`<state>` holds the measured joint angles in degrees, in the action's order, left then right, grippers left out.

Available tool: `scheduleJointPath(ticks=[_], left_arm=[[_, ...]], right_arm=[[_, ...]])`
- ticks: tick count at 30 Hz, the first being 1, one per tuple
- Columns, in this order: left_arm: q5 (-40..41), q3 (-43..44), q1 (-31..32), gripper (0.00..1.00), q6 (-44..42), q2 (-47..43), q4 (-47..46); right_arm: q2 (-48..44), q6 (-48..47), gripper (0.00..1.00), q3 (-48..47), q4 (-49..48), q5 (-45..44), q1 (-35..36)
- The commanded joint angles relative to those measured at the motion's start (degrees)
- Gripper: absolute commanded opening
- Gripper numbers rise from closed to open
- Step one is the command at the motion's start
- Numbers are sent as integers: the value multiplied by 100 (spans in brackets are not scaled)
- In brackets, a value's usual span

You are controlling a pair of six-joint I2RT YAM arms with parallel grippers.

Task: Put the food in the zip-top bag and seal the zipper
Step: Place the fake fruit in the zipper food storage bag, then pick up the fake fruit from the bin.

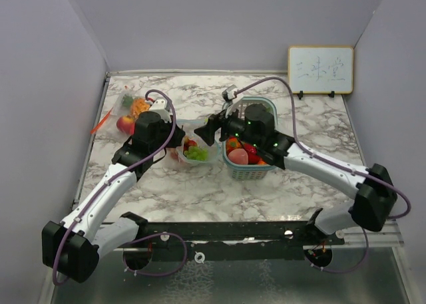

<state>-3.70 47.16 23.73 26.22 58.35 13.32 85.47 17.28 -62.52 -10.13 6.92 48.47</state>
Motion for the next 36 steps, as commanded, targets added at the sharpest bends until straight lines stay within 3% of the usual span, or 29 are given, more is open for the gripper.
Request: scheduleJointPath(ticks=[1,5,8,19,28,36], left_arm=[[-207,156,0,0,-28,15,-166],[-301,107,0,0,-36,-36,-178],[-330,99,0,0,-62,-63,-185],[-490,110,0,0,-33,-43,-282],[-506,107,0,0,-78,7,-333],[-551,207,0,0,-179,178,-211]], right_arm=[[-869,-134,85,-215,1074,-1523,33],[-670,209,88,-728,2574,-3079,-163],[-377,489,87,-842,3033,-2933,-712],[999,259,84,-1404,3194,-3728,-1203],[1249,-438,82,-1141,2459,-4796,-1243],[1712,-490,82,-1184,2442,-4600,-1252]])
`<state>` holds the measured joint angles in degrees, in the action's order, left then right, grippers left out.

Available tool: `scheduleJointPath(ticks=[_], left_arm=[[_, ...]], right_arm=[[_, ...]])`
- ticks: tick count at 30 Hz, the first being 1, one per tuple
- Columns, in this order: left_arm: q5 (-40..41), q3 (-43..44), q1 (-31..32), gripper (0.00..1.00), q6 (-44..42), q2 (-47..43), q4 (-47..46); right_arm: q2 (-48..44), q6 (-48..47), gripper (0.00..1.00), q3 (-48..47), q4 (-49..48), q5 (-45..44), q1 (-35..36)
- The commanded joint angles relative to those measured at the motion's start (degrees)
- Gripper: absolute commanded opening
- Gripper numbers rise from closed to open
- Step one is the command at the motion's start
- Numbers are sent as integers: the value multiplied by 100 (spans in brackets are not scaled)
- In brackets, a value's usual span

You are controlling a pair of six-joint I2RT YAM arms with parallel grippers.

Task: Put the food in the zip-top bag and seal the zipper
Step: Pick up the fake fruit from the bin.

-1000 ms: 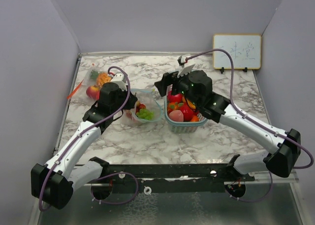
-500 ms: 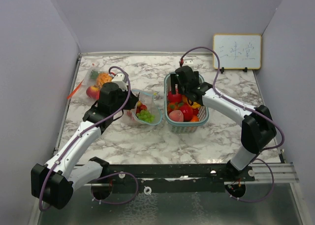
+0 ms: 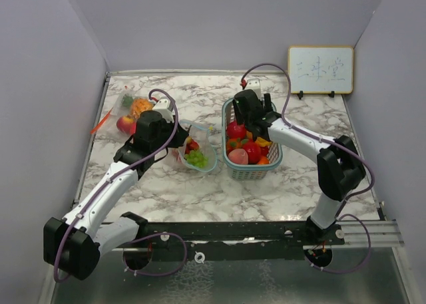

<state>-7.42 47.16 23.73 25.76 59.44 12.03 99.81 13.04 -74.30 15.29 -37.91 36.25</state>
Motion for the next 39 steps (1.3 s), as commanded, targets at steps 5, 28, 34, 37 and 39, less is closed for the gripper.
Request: scheduleJointPath(ticks=[5,28,34,37,39], left_arm=[[-170,281,0,0,-191,103,-39],[-123,213,0,0,-55,19,42],[18,201,0,0,-18,-11,-11],[22,165,0,0,20,-2,-44],[9,146,1,0,47,14,-75]], right_arm=[[371,28,81,179,7,-288,-30],[-1659,-122,1,732,-776,2482,-30],[-2400,126,1,777,-694,4045,-21],[-2751,212,1,735,-789,4707,-13],[-2896,197,1,641,-842,5112,10]])
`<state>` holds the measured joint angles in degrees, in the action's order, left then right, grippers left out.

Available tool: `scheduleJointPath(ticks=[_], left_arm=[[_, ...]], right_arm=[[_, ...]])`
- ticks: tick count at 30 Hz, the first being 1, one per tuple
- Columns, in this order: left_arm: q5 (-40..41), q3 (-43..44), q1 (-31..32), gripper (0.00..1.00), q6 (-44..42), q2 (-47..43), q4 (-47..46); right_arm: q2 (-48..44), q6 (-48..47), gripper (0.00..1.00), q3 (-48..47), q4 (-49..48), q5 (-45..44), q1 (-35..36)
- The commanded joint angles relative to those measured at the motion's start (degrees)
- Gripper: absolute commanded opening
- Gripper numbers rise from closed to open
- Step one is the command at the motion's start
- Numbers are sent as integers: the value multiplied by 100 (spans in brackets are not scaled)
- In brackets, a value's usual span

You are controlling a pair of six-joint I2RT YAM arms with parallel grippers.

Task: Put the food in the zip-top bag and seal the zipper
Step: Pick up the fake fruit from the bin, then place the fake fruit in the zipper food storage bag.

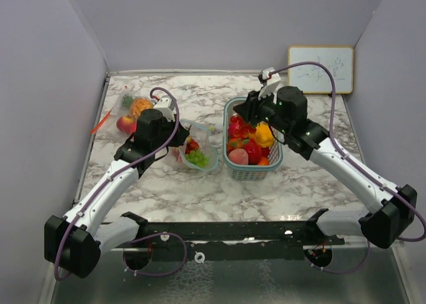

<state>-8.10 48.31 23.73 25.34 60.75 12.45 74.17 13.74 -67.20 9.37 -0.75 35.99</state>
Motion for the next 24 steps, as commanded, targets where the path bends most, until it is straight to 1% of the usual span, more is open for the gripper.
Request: scheduleJointPath(ticks=[1,5,10,14,18,24], left_arm=[[60,29,1,0,95,-105,-126],[-34,55,0,0,136,-72,-142],[-108,62,0,0,160,-110,-101],[-114,100,0,0,123,-167,-12],[-81,67,1,0,110,-235,25],[-111,47,0,0,78,-331,89]], right_arm=[[-356,114,1,-121,-282,1727,58],[-267,211,1,-111,-739,2680,263],[184,393,1,79,-1455,3185,566],[572,390,1,-1,-1695,3291,809],[961,382,1,-68,-1733,3448,928],[1470,322,1,-96,-1777,3221,945]])
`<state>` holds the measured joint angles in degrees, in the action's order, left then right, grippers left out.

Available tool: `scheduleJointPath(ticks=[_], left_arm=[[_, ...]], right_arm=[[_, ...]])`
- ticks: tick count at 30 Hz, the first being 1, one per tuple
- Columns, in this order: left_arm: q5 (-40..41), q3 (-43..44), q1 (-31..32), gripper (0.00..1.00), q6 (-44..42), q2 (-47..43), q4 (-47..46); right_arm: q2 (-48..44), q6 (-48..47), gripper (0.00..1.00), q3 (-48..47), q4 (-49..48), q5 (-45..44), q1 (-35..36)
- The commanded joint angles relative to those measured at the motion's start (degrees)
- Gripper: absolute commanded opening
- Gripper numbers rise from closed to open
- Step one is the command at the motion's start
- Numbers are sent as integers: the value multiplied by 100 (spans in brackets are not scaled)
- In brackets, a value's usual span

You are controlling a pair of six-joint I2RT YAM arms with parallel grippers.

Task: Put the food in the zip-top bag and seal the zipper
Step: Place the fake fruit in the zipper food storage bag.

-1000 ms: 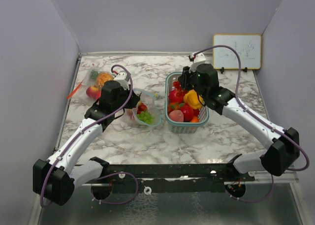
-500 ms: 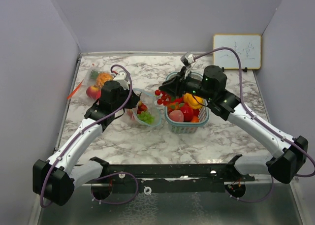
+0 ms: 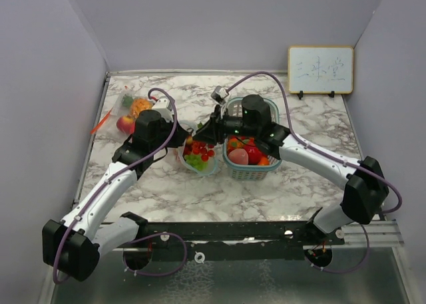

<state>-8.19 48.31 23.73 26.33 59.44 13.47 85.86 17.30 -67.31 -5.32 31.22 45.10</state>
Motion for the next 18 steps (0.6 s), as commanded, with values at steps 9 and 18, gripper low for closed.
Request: scheduleJointPath(ticks=[9,18], left_arm=[[-109,55,0,0,-79,-203,1],[-168,26,0,0,-37,28,-219]], right_arm=[[492,-439,1,-321,222,-1257,454],[209,-497,7,-418,579,-1033,667]])
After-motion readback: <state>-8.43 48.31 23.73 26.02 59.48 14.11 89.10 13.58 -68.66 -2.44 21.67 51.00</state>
